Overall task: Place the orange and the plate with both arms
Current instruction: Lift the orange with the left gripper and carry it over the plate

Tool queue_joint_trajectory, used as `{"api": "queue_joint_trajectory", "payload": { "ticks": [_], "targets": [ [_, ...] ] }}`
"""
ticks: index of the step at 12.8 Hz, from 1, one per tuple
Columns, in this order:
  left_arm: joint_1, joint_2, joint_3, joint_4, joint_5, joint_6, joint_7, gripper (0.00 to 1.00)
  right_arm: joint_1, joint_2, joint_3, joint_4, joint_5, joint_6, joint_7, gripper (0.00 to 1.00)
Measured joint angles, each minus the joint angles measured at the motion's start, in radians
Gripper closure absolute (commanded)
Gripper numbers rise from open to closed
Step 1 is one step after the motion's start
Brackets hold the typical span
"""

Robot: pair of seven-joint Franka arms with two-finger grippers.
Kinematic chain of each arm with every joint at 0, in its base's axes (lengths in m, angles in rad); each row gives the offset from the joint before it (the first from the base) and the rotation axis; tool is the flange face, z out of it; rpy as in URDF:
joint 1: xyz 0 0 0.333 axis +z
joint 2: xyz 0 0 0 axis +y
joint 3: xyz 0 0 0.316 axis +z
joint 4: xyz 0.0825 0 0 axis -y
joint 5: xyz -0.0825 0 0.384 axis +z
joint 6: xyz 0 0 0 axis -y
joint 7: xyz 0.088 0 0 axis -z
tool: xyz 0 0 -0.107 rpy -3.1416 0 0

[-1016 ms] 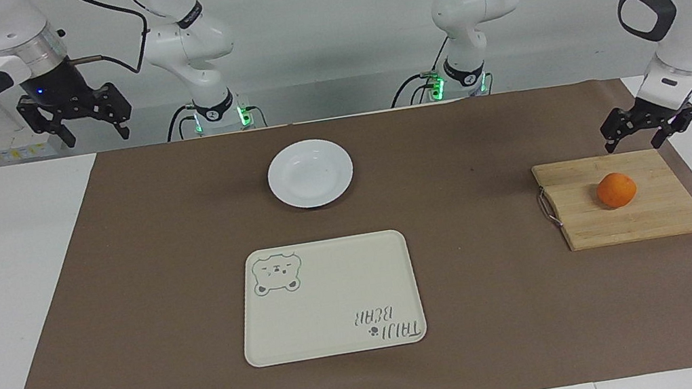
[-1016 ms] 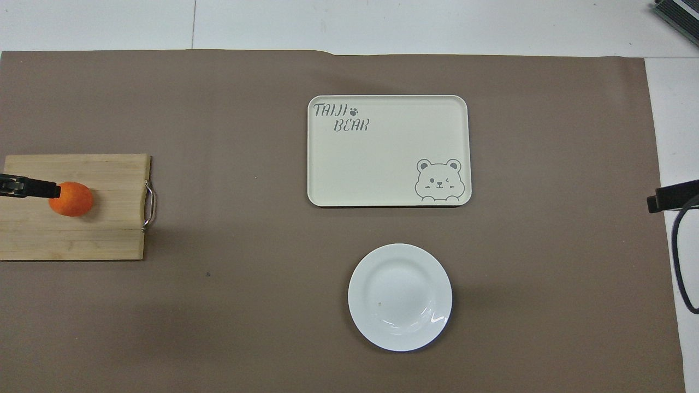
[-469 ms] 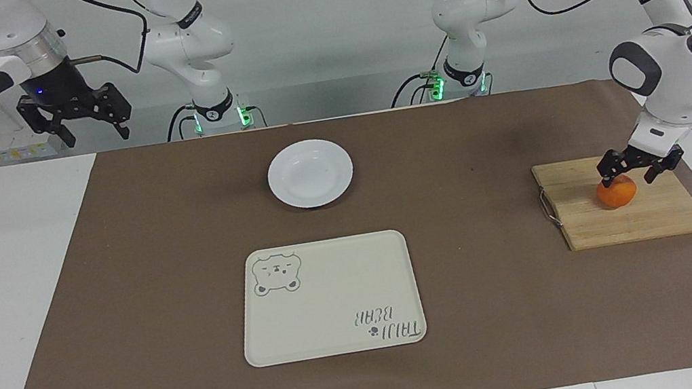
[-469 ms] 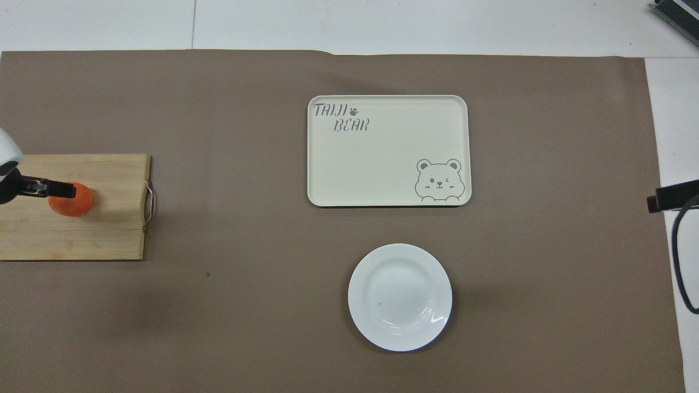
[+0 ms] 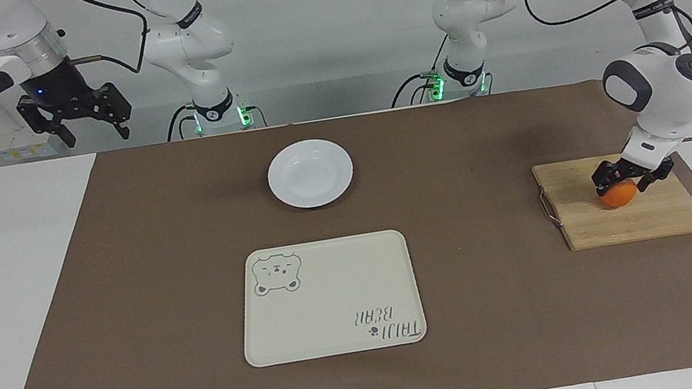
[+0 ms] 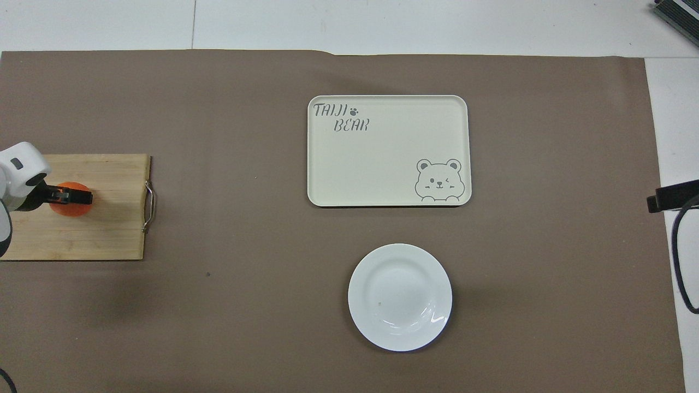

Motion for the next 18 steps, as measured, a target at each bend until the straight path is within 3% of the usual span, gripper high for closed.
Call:
{"api": "queue_joint_trajectory", "payload": {
  "ticks": [1, 2, 6, 8, 12, 18],
  "targets": [
    [0.000, 0.000, 0.000, -0.001, 0.000, 0.003, 0.000, 0.89, 0.000, 0.000, 0.000, 0.000, 0.000, 0.000, 0.000, 0.00],
    [0.000, -0.002, 0.000, 0.000, 0.000, 0.008, 0.001, 1.00, 0.000, 0.000, 0.000, 0.000, 0.000, 0.000, 0.000, 0.00],
    [-0.002, -0.011, -0.013, 0.006, 0.000, 0.018, 0.005, 1.00, 0.000, 0.000, 0.000, 0.000, 0.000, 0.000, 0.000, 0.00],
    [-0.046, -0.057, -0.022, 0.006, 0.000, -0.013, 0.006, 1.00, 0.000, 0.000, 0.000, 0.000, 0.000, 0.000, 0.000, 0.00],
    [-0.294, -0.161, -0.030, 0.003, 0.000, -0.091, -0.102, 1.00, 0.000, 0.000, 0.000, 0.000, 0.000, 0.000, 0.000, 0.00],
    [-0.716, -0.154, -0.037, 0.003, 0.000, -0.061, -0.466, 1.00, 0.000, 0.000, 0.000, 0.000, 0.000, 0.000, 0.000, 0.00]
  ]
}}
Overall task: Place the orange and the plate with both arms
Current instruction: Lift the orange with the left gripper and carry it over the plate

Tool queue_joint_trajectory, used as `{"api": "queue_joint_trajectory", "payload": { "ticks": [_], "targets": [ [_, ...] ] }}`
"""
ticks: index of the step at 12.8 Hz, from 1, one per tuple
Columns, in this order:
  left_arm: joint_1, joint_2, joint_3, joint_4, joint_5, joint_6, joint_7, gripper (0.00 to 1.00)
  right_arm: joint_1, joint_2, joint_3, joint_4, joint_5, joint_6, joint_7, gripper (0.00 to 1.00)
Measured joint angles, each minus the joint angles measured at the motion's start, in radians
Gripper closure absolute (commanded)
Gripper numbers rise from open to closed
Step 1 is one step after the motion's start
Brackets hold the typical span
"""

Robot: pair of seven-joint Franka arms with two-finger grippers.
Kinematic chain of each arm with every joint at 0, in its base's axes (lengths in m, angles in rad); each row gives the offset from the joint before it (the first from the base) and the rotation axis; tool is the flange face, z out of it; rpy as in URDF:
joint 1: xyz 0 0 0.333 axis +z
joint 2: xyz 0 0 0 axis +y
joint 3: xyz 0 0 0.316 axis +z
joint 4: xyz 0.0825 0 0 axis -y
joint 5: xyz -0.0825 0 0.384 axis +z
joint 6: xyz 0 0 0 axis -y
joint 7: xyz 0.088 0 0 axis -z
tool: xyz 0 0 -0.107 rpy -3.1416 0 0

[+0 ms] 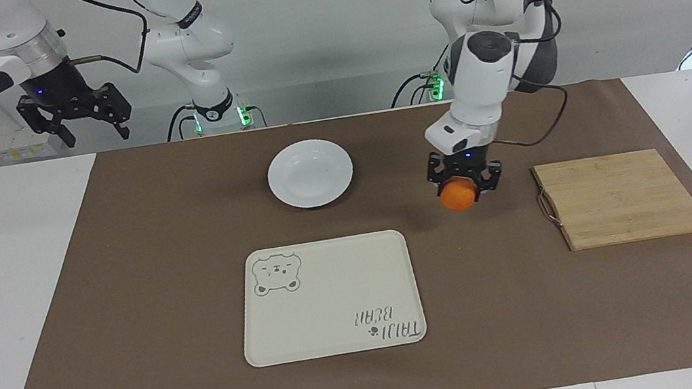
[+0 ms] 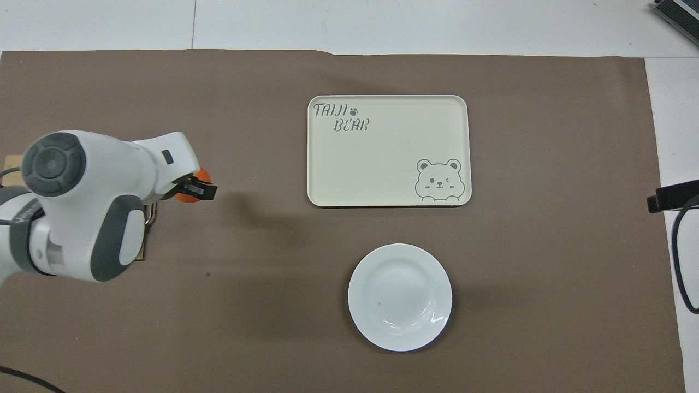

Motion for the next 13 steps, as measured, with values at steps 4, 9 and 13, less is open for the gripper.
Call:
{"api": "queue_joint_trajectory", "payload": {
  "ticks": [4, 9, 13],
  "targets": [
    [-0.228, 0.013, -0.004, 0.000, 0.000, 0.034, -0.226, 1.00, 0.000, 0.000, 0.000, 0.000, 0.000, 0.000, 0.000, 0.00],
    [-0.392, 0.072, -0.010, -0.001, 0.000, 0.143, -0.371, 1.00, 0.000, 0.000, 0.000, 0.000, 0.000, 0.000, 0.000, 0.00],
    [-0.409, 0.119, -0.037, -0.001, 0.000, 0.173, -0.427, 1.00, 0.000, 0.000, 0.000, 0.000, 0.000, 0.000, 0.000, 0.00]
  ]
}}
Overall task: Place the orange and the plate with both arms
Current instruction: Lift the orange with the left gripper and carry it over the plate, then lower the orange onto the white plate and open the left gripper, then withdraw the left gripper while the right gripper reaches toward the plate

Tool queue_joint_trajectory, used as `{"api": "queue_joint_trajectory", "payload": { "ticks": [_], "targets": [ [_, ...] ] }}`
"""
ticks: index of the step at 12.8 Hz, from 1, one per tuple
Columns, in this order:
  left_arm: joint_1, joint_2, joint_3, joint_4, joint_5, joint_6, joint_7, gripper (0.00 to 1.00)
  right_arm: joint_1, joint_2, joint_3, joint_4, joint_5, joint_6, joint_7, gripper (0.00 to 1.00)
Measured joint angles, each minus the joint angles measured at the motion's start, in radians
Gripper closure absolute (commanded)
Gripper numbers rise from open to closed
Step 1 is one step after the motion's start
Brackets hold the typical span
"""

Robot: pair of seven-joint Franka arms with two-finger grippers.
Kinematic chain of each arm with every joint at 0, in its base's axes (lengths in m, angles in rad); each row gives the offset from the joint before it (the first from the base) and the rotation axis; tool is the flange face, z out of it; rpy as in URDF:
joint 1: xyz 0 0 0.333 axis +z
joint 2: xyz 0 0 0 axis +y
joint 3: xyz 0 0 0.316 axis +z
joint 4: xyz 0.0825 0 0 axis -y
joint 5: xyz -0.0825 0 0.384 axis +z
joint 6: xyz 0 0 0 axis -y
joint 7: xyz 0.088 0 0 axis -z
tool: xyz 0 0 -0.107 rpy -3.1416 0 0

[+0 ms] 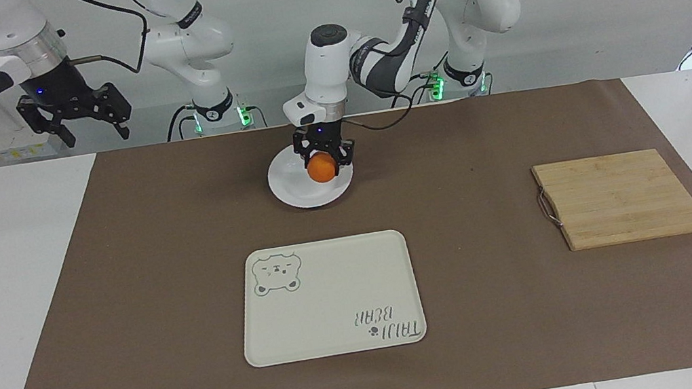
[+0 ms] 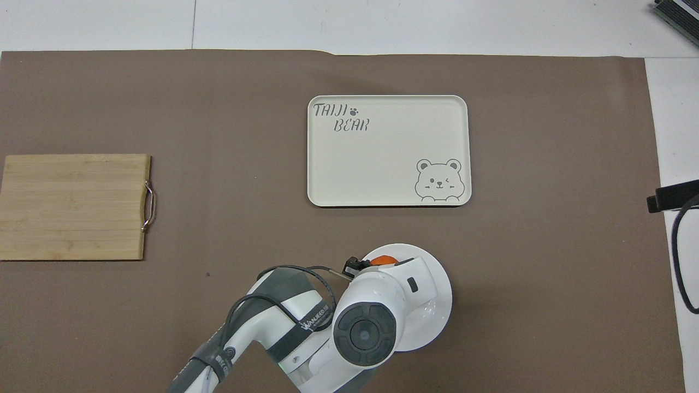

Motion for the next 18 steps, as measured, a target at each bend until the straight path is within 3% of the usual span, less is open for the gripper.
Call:
{"api": "queue_joint_trajectory", "payload": {
  "ticks": [2, 3, 4, 6, 14, 16, 18],
  "targets": [
    [-0.005, 0.010, -0.017, 0.000, -0.002, 0.002, -0.014, 0.98, 0.000, 0.000, 0.000, 0.000, 0.000, 0.000, 0.000, 0.00],
    [-0.012, 0.018, -0.023, 0.000, -0.002, 0.004, -0.024, 0.62, 0.000, 0.000, 0.000, 0.000, 0.000, 0.000, 0.000, 0.00],
    [-0.016, 0.030, -0.031, 0.000, -0.012, 0.016, -0.035, 0.49, 0.000, 0.000, 0.000, 0.000, 0.000, 0.000, 0.000, 0.00],
    [-0.020, 0.049, -0.038, 0.001, -0.067, 0.045, -0.046, 0.00, 0.000, 0.000, 0.000, 0.000, 0.000, 0.000, 0.000, 0.00],
    [-0.013, 0.044, -0.025, 0.016, -0.095, 0.045, -0.049, 0.00, 0.000, 0.000, 0.000, 0.000, 0.000, 0.000, 0.000, 0.00],
    [0.019, 0.011, -0.012, 0.021, -0.096, -0.028, -0.052, 0.00, 0.000, 0.000, 0.000, 0.000, 0.000, 0.000, 0.000, 0.00],
    [0.086, -0.039, -0.003, 0.023, -0.093, -0.178, -0.019, 0.00, 0.000, 0.000, 0.000, 0.000, 0.000, 0.000, 0.000, 0.00]
  ]
}}
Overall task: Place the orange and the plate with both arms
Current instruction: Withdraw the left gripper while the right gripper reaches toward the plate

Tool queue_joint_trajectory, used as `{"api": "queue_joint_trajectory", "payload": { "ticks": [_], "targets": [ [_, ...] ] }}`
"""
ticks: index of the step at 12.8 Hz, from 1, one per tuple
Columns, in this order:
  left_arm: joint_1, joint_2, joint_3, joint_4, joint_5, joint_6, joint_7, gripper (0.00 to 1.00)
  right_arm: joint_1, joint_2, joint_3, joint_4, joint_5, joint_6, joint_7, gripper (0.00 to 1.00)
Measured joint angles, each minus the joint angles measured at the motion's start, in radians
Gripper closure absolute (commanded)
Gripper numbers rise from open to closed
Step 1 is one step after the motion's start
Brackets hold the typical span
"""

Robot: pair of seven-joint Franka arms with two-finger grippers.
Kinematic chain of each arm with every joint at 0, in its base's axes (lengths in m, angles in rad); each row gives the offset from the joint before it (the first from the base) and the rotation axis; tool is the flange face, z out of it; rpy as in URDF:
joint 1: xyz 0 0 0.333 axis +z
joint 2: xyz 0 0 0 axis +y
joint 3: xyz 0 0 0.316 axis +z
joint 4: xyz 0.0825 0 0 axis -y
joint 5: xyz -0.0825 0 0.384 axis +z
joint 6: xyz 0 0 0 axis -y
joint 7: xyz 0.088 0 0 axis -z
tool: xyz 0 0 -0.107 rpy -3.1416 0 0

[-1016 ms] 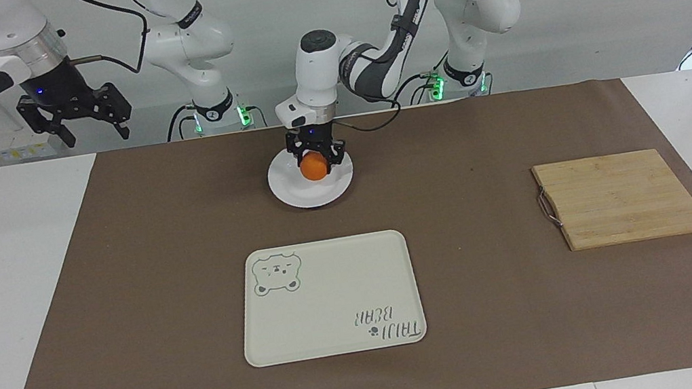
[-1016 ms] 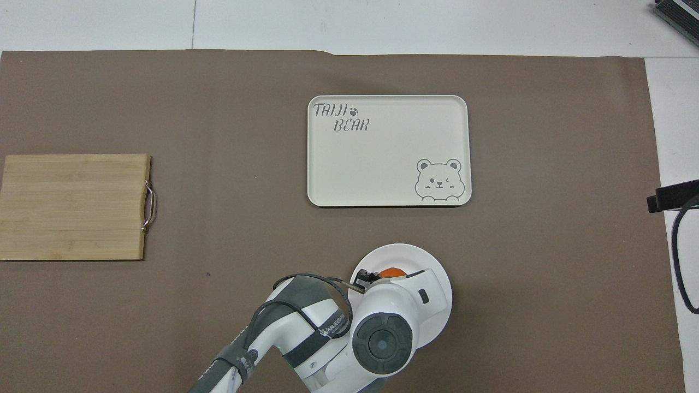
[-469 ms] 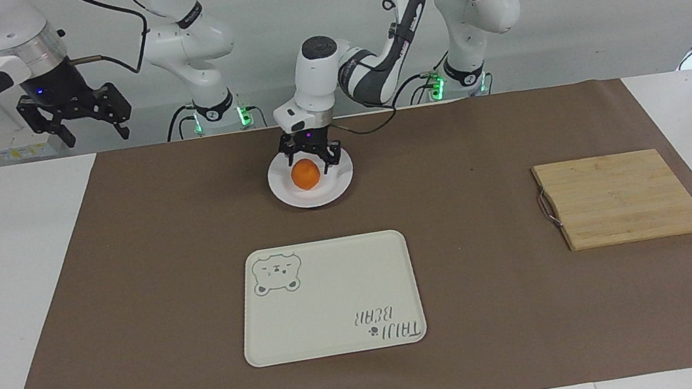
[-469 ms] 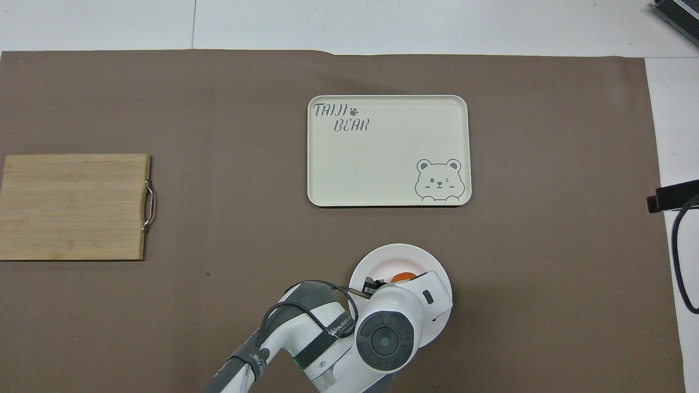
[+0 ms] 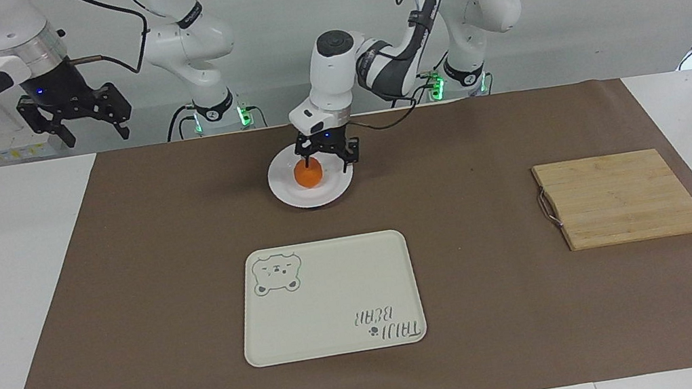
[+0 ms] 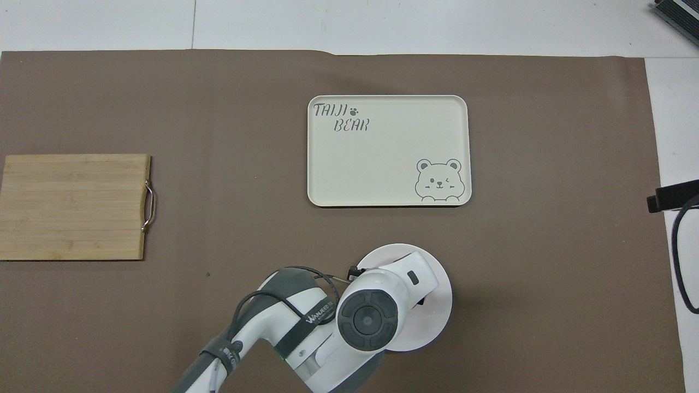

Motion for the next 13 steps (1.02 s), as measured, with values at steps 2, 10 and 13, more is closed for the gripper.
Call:
{"api": "queue_joint_trajectory", "payload": {
  "ticks": [2, 10, 13],
  "targets": [
    [0.087, -0.043, 0.006, 0.000, 0.010, -0.102, 0.072, 0.00, 0.000, 0.000, 0.000, 0.000, 0.000, 0.000, 0.000, 0.00],
    [0.566, -0.246, 0.016, 0.057, 0.073, -0.344, 0.456, 0.00, 0.000, 0.000, 0.008, 0.000, 0.000, 0.000, -0.004, 0.00],
    [0.685, -0.261, 0.016, 0.199, 0.078, -0.478, 0.481, 0.00, 0.010, 0.001, 0.057, -0.033, 0.024, 0.049, -0.016, 0.00]
  ]
}}
